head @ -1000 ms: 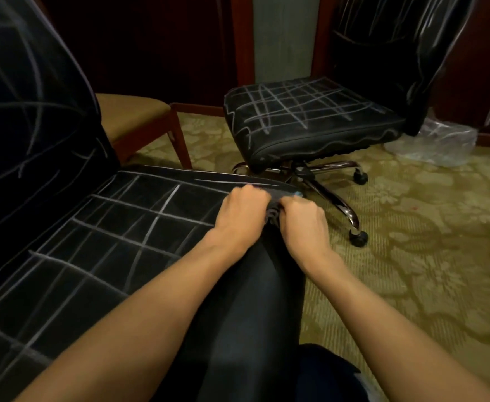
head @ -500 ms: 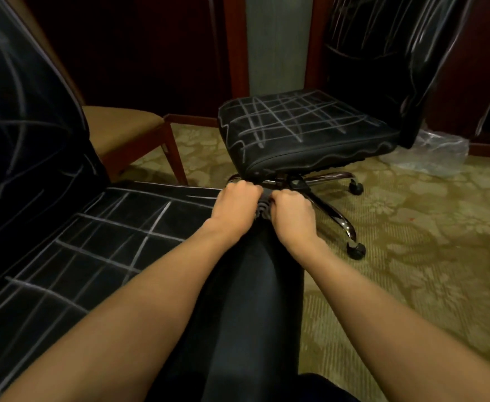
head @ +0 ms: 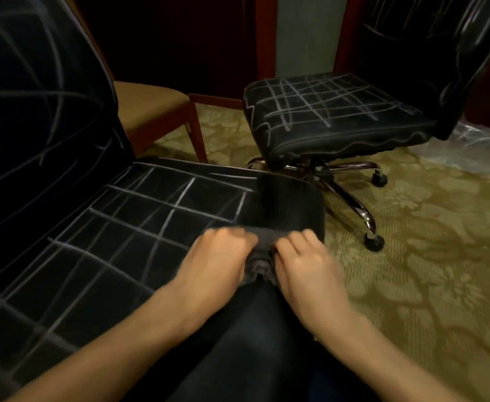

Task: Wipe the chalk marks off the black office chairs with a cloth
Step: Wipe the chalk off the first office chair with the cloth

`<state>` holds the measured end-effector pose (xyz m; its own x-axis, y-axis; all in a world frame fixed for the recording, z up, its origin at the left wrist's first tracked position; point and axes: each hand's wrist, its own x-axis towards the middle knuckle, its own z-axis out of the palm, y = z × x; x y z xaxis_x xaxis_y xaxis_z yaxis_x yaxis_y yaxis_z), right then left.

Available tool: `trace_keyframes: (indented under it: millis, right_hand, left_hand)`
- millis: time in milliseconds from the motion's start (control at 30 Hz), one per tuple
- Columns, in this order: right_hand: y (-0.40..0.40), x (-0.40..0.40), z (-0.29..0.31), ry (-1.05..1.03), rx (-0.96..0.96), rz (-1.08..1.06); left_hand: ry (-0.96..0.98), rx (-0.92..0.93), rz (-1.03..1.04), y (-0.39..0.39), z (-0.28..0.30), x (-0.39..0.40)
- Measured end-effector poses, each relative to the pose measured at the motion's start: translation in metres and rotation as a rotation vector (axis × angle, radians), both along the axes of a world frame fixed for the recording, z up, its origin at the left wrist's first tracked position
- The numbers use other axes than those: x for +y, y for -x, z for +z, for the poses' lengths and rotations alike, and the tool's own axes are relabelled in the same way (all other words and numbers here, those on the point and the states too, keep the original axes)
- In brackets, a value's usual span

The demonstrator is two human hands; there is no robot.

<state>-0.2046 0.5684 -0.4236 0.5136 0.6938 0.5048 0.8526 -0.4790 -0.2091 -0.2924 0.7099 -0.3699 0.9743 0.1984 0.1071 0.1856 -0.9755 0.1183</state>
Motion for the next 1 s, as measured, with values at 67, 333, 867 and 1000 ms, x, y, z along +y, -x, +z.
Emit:
trace_keyframes:
  millis: [67, 333, 867, 1000]
  right_hand:
    - [0.018, -0.012, -0.004, 0.000, 0.008, 0.059]
    - [-0.038, 0.061, 0.011, 0.123, 0.060, -0.089]
    - [0.105, 0.013, 0.013, 0.080, -0.023, 0.331]
    - [0.080, 0.074, 0.020, 0.178, 0.038, 0.171]
  left_hand:
    - [0.026, -0.025, 0.012, 0.028, -0.005, -0.006]
    - [-0.017, -0.050, 0.252, -0.042, -0.011, 0.023]
    - [0.169, -0.249, 0.372, 0.158, -0.022, -0.021]
    - [0.112, -0.206, 0.521, 0.102, -0.014, 0.018]
